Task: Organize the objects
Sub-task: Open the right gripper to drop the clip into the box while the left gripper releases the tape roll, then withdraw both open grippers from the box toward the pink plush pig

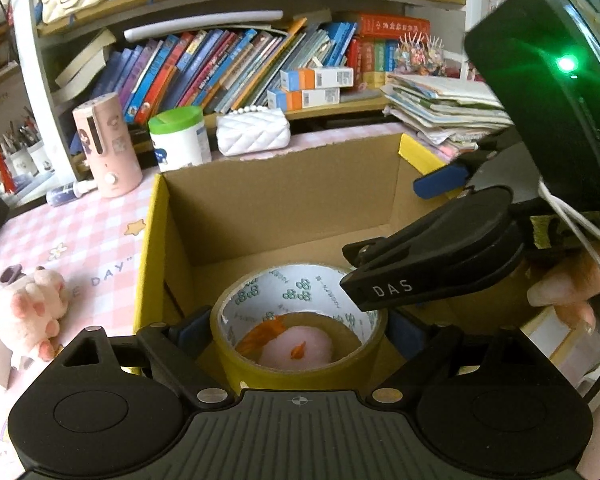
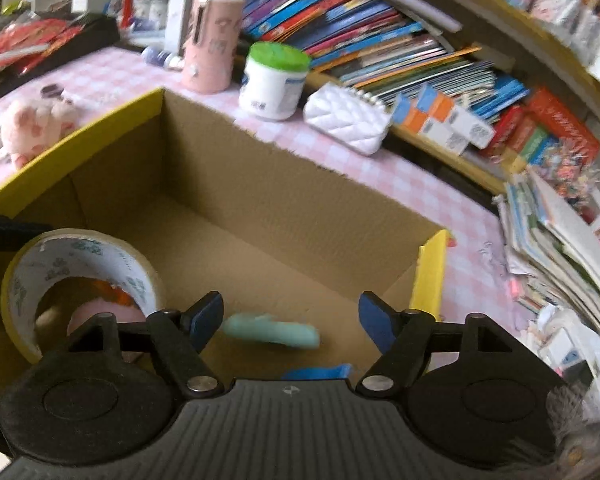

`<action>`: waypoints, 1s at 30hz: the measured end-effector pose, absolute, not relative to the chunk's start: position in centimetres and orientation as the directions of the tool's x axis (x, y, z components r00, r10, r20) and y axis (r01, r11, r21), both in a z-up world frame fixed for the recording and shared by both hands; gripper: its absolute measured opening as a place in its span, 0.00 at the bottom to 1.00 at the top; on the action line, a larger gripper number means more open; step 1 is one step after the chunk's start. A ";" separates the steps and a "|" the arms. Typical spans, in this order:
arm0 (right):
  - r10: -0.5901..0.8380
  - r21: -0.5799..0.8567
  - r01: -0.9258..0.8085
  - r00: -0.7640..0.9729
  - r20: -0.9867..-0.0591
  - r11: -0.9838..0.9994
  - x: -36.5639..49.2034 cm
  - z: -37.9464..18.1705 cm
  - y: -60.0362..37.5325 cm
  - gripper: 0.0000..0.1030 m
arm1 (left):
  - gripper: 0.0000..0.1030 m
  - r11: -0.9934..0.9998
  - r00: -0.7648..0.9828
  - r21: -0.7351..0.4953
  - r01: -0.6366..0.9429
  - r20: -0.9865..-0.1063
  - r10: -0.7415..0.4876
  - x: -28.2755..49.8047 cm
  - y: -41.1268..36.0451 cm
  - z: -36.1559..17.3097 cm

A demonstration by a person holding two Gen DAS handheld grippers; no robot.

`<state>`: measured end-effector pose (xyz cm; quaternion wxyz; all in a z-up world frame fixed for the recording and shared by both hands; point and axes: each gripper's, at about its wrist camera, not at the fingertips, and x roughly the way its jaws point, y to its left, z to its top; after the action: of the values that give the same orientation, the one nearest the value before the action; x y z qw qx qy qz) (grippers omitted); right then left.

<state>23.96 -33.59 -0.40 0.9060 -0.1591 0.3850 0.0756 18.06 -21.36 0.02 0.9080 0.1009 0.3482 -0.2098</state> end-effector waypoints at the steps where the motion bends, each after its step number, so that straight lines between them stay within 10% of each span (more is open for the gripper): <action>1: 0.019 -0.213 -0.245 0.697 -0.717 0.946 23.6 -0.2 -33.7 0.75 | 0.90 0.891 0.673 0.038 0.452 -0.671 -0.312 17.9 -21.3 0.2; 13: -0.044 -0.063 0.008 0.804 -0.593 0.998 17.2 3.6 -34.7 0.77 | 0.97 0.885 0.789 0.097 0.456 -0.504 -0.351 13.1 -19.2 3.3; 30: -0.241 -0.022 0.276 0.794 -0.558 0.961 6.0 2.7 -32.7 0.79 | 0.97 0.922 0.799 0.034 0.387 -0.510 -0.317 7.2 -13.2 3.0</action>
<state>5.95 -32.75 2.72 0.9466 0.0301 0.2905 -0.1366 7.20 -13.18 3.02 0.9461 0.0682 0.2564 -0.1859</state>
